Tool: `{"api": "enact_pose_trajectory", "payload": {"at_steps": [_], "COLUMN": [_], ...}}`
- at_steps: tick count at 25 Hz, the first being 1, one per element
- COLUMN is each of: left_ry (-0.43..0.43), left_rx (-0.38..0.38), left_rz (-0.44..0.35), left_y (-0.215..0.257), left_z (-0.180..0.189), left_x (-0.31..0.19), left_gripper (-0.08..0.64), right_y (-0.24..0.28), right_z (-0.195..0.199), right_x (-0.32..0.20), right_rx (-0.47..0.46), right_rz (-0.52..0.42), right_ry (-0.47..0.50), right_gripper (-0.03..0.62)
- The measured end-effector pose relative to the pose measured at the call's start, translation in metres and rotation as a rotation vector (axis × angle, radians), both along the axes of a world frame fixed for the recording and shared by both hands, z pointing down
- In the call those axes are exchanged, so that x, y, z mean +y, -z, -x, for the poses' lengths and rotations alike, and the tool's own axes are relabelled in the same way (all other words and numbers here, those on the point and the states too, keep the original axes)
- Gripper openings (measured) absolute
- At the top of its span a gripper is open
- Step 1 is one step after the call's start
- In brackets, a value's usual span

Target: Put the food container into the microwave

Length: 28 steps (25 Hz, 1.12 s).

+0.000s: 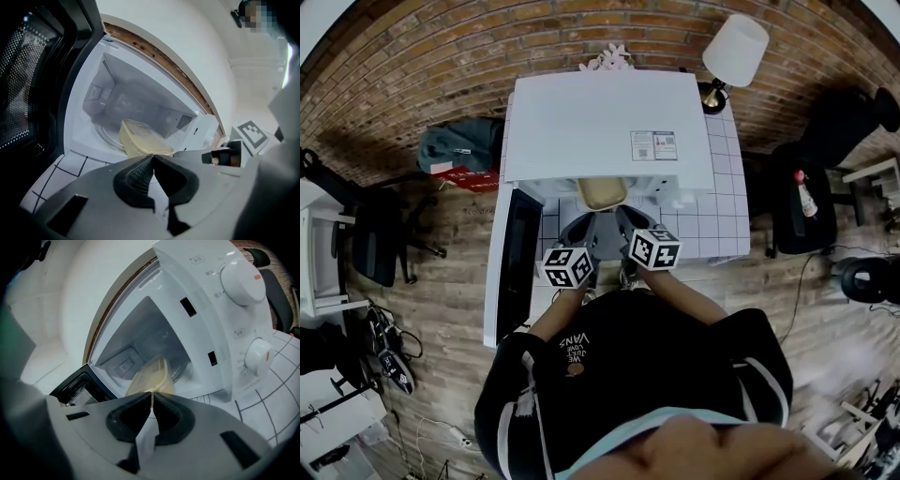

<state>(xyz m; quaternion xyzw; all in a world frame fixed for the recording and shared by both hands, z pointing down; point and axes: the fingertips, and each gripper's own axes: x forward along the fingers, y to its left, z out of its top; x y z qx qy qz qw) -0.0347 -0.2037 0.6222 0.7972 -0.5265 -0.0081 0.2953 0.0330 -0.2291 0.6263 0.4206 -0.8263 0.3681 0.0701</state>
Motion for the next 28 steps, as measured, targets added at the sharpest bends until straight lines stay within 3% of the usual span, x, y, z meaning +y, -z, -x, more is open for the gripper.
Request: {"api": "enact_pose_trajectory", "payload": {"at_steps": [15,28], "left_ry": [0.127,0.145], "left_rx": [0.001,-0.003], "left_rz": [-0.014,-0.019], "left_y": [-0.001,-0.002], "left_z": [0.007,0.016], "left_x": [-0.028,-0.04], "left_gripper": [0.012,0.012], "right_y": [-0.002,-0.006], "right_z": [-0.001,0.005], "right_x": [-0.027,-0.036], "right_rx": [-0.006,0.002], "right_rz": [-0.01,-0.006], "right_ry": [0.093,0.092], "right_gripper": [0.015,0.015]}}
